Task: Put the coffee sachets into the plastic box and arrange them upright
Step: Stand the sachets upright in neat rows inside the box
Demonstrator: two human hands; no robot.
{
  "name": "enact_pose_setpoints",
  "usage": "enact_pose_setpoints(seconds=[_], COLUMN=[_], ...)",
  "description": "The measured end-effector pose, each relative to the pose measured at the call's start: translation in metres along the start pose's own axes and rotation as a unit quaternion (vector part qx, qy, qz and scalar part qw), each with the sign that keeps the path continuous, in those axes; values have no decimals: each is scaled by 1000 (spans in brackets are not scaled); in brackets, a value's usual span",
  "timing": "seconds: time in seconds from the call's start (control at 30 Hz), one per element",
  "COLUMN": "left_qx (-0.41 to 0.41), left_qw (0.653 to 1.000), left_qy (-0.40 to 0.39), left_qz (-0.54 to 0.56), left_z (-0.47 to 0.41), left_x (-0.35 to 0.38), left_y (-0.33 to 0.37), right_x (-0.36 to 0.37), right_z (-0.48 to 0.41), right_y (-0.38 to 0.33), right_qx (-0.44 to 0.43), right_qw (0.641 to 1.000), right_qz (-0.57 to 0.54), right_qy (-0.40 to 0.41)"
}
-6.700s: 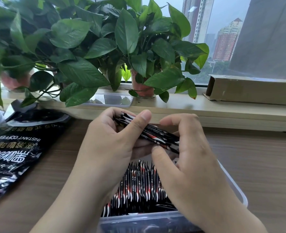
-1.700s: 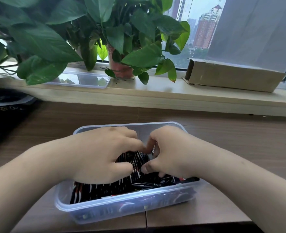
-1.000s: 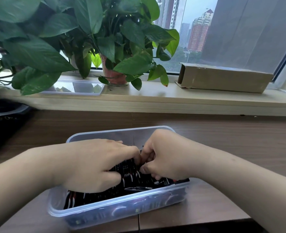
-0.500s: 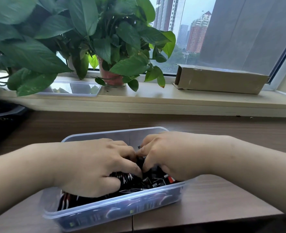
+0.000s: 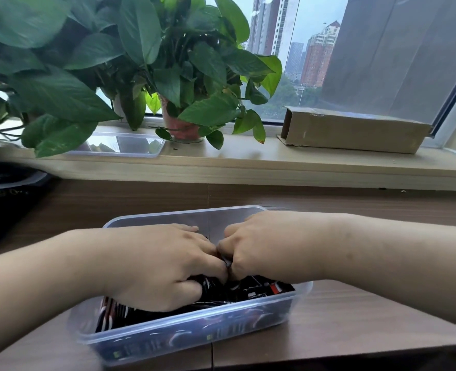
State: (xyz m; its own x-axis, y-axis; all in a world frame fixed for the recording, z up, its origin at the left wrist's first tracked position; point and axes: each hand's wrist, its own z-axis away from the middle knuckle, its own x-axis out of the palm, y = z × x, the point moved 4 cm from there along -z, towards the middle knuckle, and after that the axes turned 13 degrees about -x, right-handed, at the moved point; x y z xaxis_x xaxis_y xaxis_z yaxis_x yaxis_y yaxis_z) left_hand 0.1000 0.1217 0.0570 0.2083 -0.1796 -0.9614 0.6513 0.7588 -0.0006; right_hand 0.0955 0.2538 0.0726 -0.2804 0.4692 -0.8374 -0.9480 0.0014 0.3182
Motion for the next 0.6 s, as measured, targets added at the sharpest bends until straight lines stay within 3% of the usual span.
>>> enact_pose_setpoints(seconds=[0.23, 0.37, 0.6], left_qx=[2, 3, 8], left_qw=[999, 999, 1000], left_qy=[4, 2, 2], left_qz=[52, 47, 25], left_z=[0, -1, -2], left_x=[3, 7, 5], left_y=[-7, -7, -9], right_x=[9, 15, 0], right_z=[-5, -6, -2], right_y=[13, 16, 10], right_qx=[24, 33, 21], right_qw=[994, 998, 999], right_qz=[-104, -54, -10], right_qy=[-21, 7, -26])
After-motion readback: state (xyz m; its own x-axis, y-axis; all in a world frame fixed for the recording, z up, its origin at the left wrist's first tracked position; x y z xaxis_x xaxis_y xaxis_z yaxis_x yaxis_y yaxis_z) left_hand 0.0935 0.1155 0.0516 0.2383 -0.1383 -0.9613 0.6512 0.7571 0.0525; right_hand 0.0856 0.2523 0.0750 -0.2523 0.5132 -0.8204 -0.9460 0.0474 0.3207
